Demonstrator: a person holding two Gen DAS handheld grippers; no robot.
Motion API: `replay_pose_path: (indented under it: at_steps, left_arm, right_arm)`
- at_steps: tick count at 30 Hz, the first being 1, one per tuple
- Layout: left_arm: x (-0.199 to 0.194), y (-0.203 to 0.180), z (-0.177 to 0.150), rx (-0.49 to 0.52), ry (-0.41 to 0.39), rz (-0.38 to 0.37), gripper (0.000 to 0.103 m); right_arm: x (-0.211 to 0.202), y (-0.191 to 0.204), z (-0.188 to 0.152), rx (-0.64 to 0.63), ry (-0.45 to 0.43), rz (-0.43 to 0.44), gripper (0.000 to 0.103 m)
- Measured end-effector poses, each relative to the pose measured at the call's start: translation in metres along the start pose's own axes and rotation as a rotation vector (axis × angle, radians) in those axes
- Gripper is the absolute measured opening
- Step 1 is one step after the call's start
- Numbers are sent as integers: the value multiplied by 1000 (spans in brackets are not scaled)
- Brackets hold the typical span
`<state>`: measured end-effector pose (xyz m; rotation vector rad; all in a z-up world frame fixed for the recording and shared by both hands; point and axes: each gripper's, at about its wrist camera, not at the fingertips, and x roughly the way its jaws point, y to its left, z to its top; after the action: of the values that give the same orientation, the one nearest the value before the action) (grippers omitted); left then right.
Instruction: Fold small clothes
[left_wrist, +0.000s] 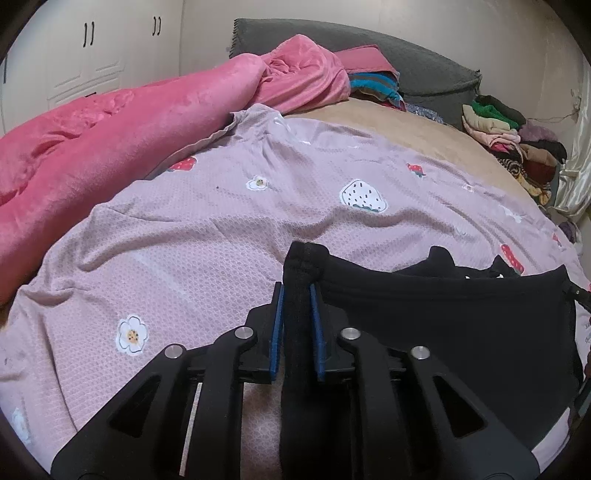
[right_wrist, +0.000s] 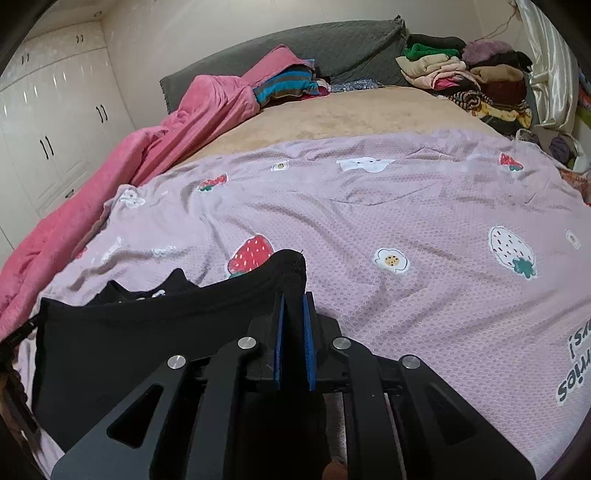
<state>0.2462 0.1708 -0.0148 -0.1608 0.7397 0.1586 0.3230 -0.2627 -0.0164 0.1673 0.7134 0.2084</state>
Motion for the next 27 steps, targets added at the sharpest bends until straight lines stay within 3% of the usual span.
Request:
replay_pose_path:
  at_steps: [2,6,7,9,13,19,27]
  left_arm:
    - [-2,1,0,8,-9,23,9]
    - [-11,4,-2,-10,-17,21,10]
    - [-14,4,-2,-9,-21,20,12]
    - [-20,3,-4,-6,-27,17,17]
    - [-31,0,-9,-7,-29,9,26]
    - [-48,-8,-21,-19,-25,-16,42]
    - [-62,-26,-43,10,-4,-33,54]
  right_arm:
    - [-2,1,0,-17,-12,-50,11]
    - [-9,-5,-2,-11,-6,-49,13]
    - [-12,-5,-4,-17,-4,-45,15]
    - [-15,-4,-7,-27,4,-37,30]
    - [-25,-3,-18,-36,23,-14,31]
    - [-40,-1,-36,-48,55,20,41]
    - [-58,-4,-61,-64,86,45,50]
